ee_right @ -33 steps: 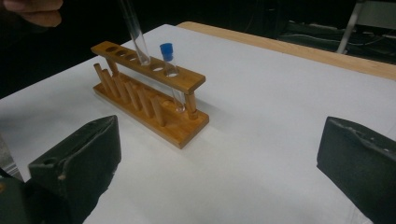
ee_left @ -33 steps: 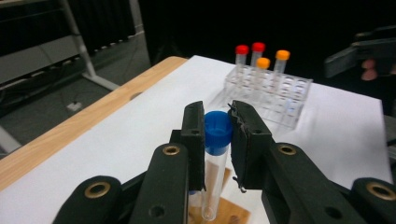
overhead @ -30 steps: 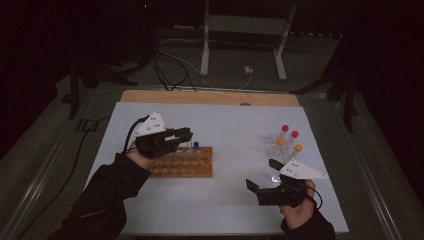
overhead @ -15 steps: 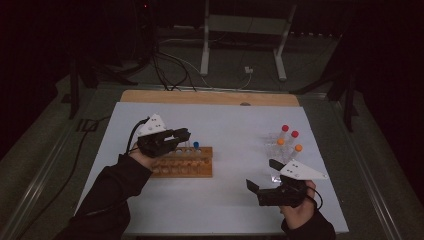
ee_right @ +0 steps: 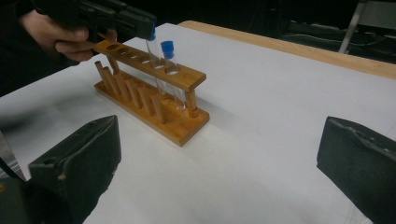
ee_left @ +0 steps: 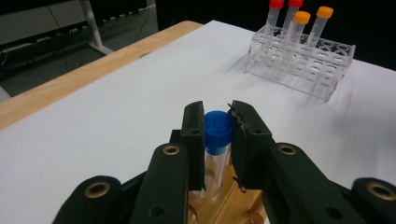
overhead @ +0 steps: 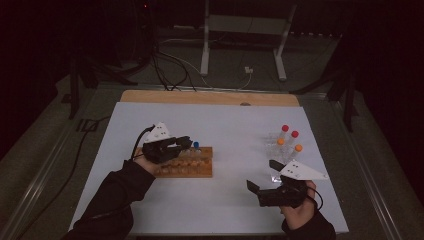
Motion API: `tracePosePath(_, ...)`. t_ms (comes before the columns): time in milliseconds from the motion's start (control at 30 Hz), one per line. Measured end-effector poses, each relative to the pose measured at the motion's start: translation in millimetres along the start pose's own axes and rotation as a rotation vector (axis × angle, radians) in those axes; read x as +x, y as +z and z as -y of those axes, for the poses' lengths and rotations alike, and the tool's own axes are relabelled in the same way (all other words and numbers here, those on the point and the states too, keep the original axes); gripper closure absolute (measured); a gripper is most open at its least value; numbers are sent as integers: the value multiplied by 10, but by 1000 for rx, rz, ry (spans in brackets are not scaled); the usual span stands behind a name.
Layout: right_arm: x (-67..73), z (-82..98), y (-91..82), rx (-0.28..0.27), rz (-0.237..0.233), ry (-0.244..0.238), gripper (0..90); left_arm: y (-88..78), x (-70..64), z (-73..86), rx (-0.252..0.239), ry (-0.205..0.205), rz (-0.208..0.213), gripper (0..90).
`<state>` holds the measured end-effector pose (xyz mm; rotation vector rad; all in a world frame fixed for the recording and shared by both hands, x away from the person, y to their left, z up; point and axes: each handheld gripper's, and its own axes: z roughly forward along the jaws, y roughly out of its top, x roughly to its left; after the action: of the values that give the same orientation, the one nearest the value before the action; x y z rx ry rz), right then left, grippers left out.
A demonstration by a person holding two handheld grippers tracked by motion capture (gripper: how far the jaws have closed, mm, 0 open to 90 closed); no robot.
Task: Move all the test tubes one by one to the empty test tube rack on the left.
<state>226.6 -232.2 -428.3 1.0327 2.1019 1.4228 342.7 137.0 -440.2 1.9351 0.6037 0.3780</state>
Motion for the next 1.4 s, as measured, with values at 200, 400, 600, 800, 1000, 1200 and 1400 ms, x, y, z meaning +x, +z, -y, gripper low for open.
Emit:
tracePosePath(200,-1,-2,-8,-2,-1,0,0,28,-5,58,12,-1,-1,775)
tracePosePath(400,-5,-2,-12,-4,-4,3,0,65,-10,101,29,4,-5,775)
tracePosePath(600,-7,-3,-15,-3,-5,3,0,78,-12,124,36,3,-2,774)
tracePosePath(800,-10,-7,-20,-4,-9,7,0,72,5,124,41,-2,9,771)
tracePosePath(1000,-13,-20,-33,-10,-9,6,0,73,4,122,55,-7,33,689)
tracePosePath(1200,-46,-49,-64,-20,-11,5,0,-42,-63,90,19,6,60,435)
tracePosePath(1400,-166,-109,-129,-38,-3,11,0,-217,-125,48,-18,2,72,210)
